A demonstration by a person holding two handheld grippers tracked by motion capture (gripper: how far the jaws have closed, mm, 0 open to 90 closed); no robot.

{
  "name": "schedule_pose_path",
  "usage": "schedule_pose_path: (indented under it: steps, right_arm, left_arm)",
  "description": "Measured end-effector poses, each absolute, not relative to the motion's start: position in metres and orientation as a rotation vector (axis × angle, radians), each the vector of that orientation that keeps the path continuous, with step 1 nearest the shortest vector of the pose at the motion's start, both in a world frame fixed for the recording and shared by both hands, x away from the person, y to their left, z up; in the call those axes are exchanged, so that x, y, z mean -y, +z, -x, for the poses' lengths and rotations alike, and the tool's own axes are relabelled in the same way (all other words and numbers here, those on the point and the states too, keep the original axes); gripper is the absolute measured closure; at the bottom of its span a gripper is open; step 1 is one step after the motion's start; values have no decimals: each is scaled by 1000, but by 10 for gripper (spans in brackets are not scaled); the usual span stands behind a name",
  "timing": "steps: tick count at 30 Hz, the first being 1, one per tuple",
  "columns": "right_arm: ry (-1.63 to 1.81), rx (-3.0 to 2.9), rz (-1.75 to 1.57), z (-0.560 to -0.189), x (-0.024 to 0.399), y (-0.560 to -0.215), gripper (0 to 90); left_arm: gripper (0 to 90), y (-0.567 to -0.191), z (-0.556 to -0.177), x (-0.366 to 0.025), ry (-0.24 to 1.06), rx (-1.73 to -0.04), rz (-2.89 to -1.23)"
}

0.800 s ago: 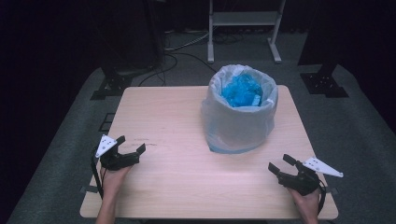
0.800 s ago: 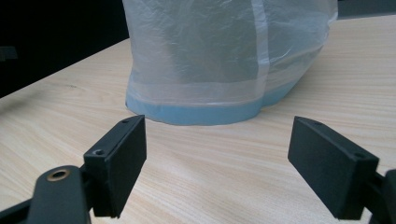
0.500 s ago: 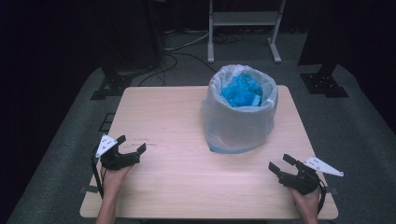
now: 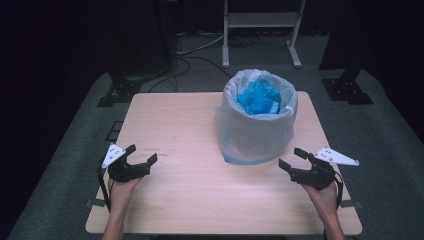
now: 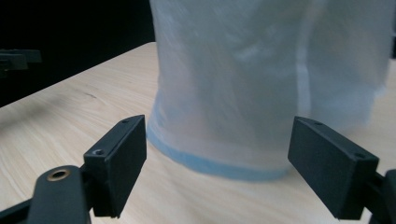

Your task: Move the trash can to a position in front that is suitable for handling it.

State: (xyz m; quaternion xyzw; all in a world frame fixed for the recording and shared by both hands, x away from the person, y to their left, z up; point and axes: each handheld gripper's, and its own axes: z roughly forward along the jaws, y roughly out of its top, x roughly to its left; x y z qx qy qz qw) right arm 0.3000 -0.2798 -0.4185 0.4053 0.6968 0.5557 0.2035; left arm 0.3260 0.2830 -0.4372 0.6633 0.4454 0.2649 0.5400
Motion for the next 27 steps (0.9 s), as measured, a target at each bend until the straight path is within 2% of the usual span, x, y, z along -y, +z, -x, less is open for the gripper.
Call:
schedule_pose_path:
  steps: [15, 27]
  right_arm:
    - [1500, -2043, -901, -340, 232, -340, 182]
    - [1396, -2127, -858, -376, 196, -311, 183]
  left_arm:
    - [15, -432, -324, -289, 629, -1063, -1545]
    - [15, -431, -324, -291, 630, -1065, -1548]
